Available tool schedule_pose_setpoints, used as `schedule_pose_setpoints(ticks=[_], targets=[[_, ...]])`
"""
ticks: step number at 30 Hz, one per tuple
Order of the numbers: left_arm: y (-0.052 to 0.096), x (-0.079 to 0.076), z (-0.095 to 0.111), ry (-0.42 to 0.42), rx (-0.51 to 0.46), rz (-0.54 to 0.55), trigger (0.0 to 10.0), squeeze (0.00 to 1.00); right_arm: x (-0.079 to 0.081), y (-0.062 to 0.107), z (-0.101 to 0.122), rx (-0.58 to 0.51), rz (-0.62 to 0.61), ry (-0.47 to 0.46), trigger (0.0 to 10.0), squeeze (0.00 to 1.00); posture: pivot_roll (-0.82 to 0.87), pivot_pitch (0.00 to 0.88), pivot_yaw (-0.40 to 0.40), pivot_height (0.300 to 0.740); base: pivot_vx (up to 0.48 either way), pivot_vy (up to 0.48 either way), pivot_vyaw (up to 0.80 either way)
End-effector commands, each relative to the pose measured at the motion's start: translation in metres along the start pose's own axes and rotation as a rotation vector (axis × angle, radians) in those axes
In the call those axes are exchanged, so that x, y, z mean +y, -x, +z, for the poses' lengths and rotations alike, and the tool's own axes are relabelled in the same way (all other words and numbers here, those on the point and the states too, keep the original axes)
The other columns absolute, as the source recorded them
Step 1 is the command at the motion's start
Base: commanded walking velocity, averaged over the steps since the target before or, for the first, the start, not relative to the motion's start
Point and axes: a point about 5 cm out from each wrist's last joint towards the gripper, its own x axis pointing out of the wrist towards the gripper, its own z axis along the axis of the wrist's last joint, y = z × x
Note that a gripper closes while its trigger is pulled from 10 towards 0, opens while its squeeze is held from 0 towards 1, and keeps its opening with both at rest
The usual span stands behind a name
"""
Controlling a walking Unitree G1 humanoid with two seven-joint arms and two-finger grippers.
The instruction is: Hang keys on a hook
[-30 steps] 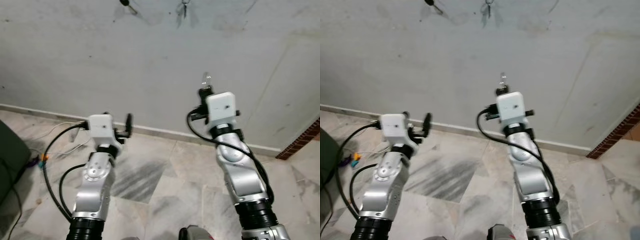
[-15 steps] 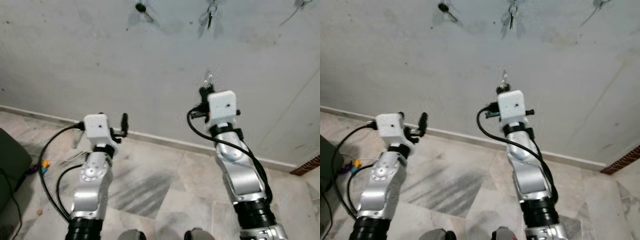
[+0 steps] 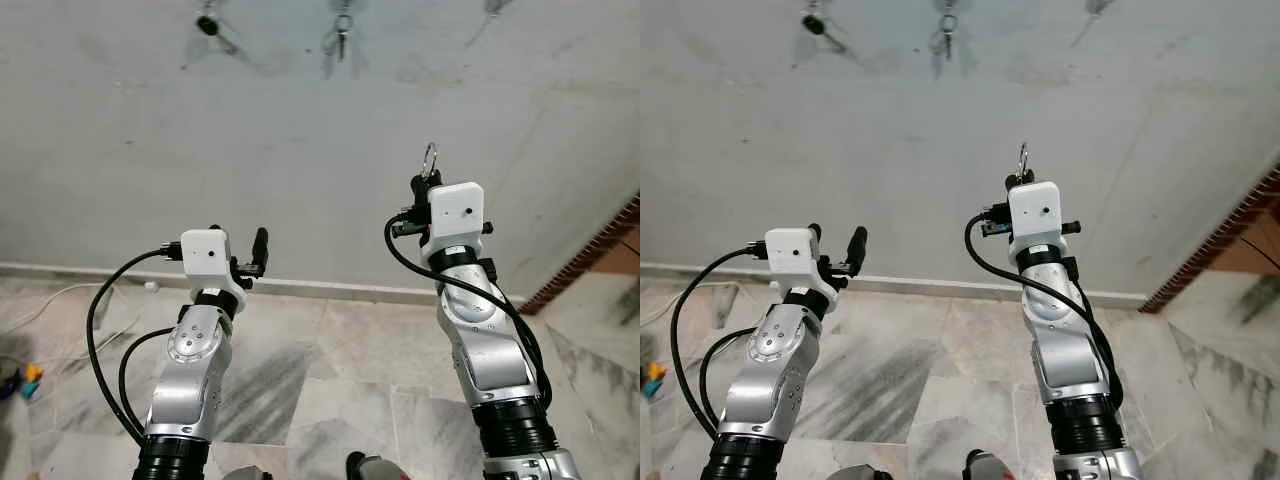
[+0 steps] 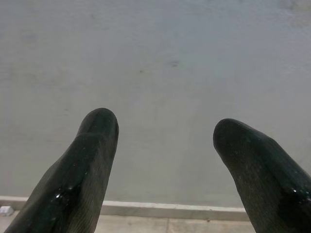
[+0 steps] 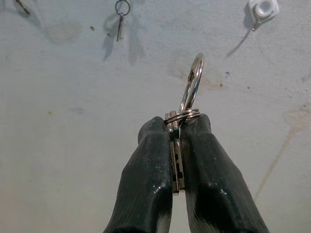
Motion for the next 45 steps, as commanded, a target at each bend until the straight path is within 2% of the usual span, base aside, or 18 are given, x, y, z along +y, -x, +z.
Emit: schedule_pose_setpoints(ticks=[1, 13, 34, 38, 40, 42, 45], targets=[[0.002, 0.002, 0.0, -0.002, 0.001, 0.004, 10.0, 0.0, 0.002, -0.001, 0.003, -0.008, 0.01, -0.001, 10.0, 0.0, 0.03, 0.155, 0.022, 0.74, 0.0, 0.0, -0.79], [0.002, 0.004, -0.001, 0.016, 0.005, 0.007, 10.0, 0.0, 0.003, -0.001, 0.002, -0.008, 0.019, 0.012, 10.0, 0.0, 0.03, 0.147, 0.017, 0.74, 0.0, -0.024, -0.79], [0.003, 0.004, -0.001, 0.025, 0.006, 0.002, 10.0, 0.0, 0.002, -0.001, 0.003, -0.018, 0.017, 0.014, 10.0, 0.0, 0.03, 0.155, 0.021, 0.74, 0.0, -0.413, 0.0], [0.002, 0.004, 0.0, 0.042, 0.002, 0.007, 10.0, 0.0, 0.002, -0.001, 0.004, -0.018, 0.016, 0.013, 10.0, 0.0, 0.03, 0.154, 0.021, 0.74, 0.0, 0.0, 0.0], [0.002, 0.004, 0.001, 0.037, -0.004, 0.007, 10.0, 0.0, 0.003, -0.003, 0.014, -0.05, 0.018, 0.003, 10.0, 0.0, 0.03, 0.157, 0.023, 0.74, 0.0, 0.0, 0.0], [0.002, 0.004, 0.003, 0.038, -0.018, 0.001, 10.0, 0.0, 0.006, -0.005, 0.023, -0.097, 0.036, 0.034, 10.0, 0.0, 0.03, 0.157, 0.023, 0.74, 0.0, 0.0, 0.0], [0.002, 0.003, 0.005, 0.035, -0.027, -0.008, 10.0, 0.0, 0.008, -0.005, 0.019, -0.085, 0.039, 0.039, 10.0, 0.0, 0.03, 0.157, 0.022, 0.74, 0.0, 0.0, 0.0]])
